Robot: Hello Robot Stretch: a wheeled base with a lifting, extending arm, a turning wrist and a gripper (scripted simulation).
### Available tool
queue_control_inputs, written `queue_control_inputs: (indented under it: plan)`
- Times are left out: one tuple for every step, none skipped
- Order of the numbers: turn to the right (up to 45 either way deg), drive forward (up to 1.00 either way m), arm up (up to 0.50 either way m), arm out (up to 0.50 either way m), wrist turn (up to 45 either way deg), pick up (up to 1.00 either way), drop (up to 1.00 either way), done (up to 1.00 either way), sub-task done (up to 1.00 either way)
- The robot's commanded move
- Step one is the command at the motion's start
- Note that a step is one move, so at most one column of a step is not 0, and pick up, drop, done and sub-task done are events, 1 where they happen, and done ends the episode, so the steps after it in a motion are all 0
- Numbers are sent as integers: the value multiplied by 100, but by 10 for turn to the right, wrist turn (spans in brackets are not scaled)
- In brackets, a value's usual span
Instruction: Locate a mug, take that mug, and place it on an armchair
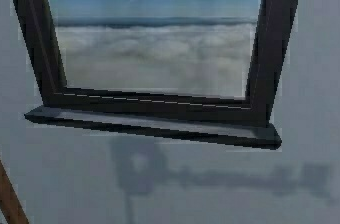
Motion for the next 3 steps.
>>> queue_control_inputs:
  plan:
    - [0, 0, 0, 0, -450, 0, 0, 0, 0]
    - [0, 0, 0, 0, -240, 0, 0, 0, 0]
    - [0, 0, 0, -26, 0, 0, 0, 0, 0]
